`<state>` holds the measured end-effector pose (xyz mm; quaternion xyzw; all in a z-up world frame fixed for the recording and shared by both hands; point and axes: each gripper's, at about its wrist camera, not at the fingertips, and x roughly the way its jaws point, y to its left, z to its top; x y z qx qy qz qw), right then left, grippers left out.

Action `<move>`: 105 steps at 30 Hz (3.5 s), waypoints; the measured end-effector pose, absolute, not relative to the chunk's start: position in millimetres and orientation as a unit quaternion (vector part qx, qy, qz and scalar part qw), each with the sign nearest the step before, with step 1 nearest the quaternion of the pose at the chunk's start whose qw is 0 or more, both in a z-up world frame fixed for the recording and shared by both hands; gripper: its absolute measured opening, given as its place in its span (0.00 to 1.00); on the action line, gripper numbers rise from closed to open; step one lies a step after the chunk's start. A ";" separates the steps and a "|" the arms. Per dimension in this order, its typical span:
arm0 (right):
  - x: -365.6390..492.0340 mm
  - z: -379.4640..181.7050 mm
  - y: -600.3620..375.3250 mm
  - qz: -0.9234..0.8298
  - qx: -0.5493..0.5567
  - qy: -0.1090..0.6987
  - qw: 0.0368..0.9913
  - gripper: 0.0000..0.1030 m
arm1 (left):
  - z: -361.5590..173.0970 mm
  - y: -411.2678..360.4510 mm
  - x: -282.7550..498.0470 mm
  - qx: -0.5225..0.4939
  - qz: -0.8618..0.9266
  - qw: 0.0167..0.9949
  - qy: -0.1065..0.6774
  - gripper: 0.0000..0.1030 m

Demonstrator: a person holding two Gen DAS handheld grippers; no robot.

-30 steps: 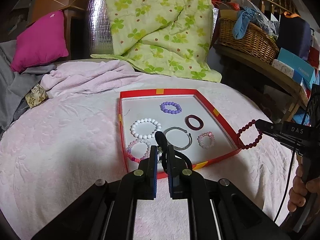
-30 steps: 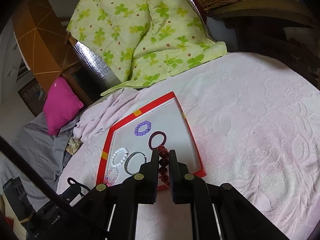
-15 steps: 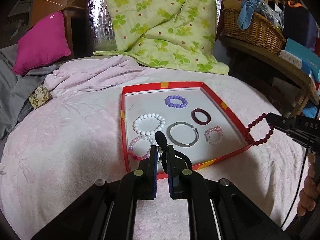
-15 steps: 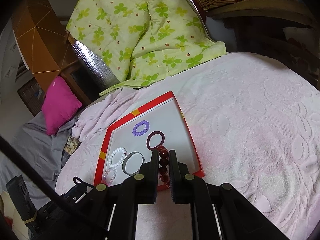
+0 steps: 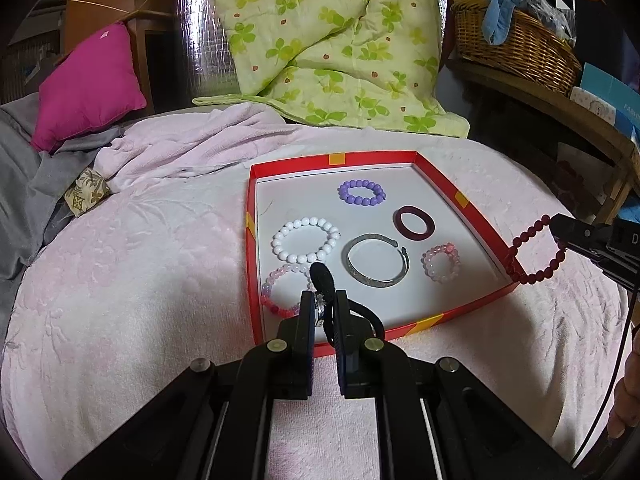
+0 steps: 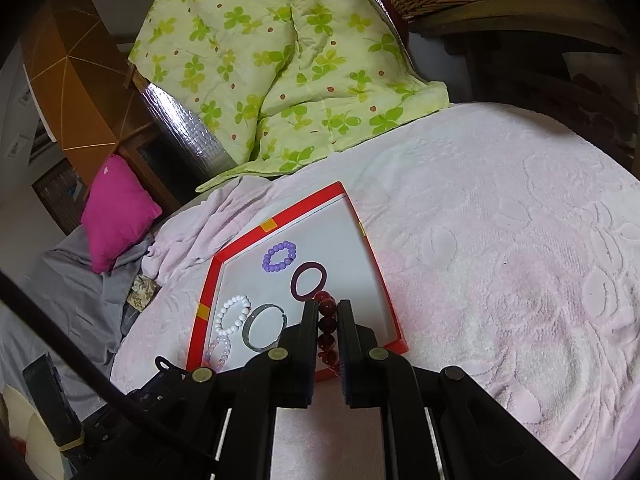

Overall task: Organize jewelry
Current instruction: 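Carry the black hair tie with the left tool over the lid while the right tool carries the red bracelet, then open the left tool to drop the hair tie in the lid while the right tool releases the red bracelet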

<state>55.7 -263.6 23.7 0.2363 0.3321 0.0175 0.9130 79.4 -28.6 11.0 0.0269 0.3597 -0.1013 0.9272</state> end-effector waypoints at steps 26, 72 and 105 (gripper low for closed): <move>72.0 15.8 -261.7 0.014 0.242 0.339 0.909 0.10 | 5.8 -39.8 93.0 0.025 -0.106 0.922 0.372 0.09; 115.4 2.2 -264.5 0.018 0.274 0.346 0.897 0.10 | -11.5 -50.2 113.4 0.032 -0.113 0.908 0.402 0.09; 249.4 -37.0 -274.1 -0.007 0.337 0.367 0.867 0.10 | -27.8 -54.7 129.5 0.033 -0.128 0.890 0.437 0.09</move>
